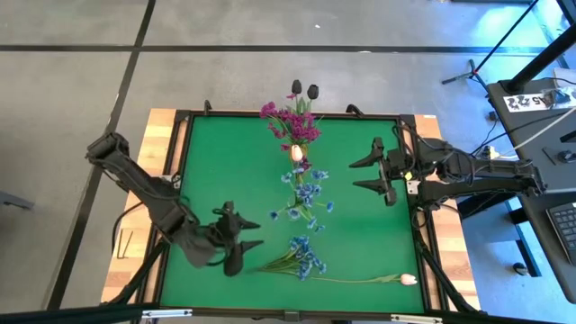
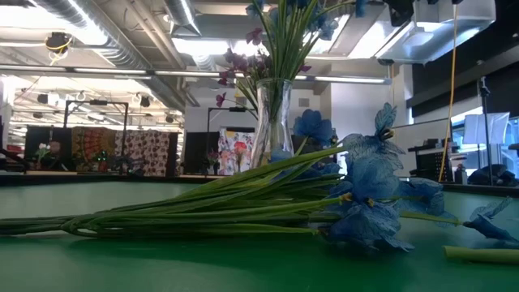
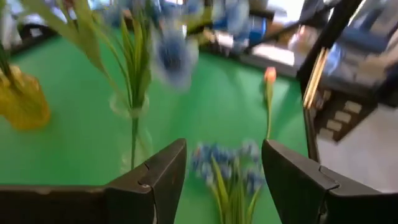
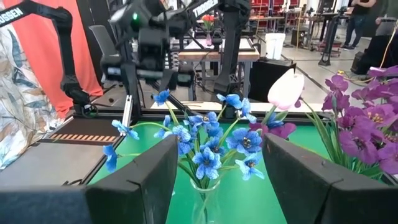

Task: Sort flowers into vase by color
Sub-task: Put the blue flowers into the transparent vase

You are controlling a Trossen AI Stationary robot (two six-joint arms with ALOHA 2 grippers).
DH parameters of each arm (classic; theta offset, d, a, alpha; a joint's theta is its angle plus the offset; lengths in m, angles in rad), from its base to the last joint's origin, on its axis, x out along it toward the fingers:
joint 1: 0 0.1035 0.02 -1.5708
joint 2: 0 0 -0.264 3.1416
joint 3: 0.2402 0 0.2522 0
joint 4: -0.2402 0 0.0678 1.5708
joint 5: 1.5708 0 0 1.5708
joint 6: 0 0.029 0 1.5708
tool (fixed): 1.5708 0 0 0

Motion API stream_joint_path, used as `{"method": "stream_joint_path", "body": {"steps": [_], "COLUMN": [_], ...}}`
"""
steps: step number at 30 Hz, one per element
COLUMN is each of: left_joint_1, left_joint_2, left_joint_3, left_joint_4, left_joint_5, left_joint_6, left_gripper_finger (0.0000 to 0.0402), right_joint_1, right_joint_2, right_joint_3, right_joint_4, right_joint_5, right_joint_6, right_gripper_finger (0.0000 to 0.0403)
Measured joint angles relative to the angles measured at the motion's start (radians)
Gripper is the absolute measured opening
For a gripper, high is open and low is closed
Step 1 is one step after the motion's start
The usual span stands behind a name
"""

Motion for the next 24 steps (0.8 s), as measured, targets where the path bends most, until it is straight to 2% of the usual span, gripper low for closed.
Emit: {"method": "stream_joint_path", "body": {"steps": [11,19,24], "left_joint_1": [-0.020,-0.018,-0.017], "left_joint_2": [0.196,0.337,0.383], "left_joint_3": [0.000,0.000,0.000], "left_joint_4": [0.005,0.055,0.058], "left_joint_5": [0.164,0.207,0.304], "left_joint_6": [-0.119,-0.192,-0.294], "left_gripper_finger": [0.0203,0.0203,0.0203], "right_joint_1": [0.000,0.000,0.000], "right_joint_2": [0.001,0.000,0.001], "right_joint_3": [0.000,0.000,0.000], "right_joint_4": [0.005,0.060,0.065], "right_joint_5": [0.010,0.011,0.011], "right_joint_6": [0.012,0.013,0.013], "right_gripper_finger": [0.0234,0.0234,0.0234]}}
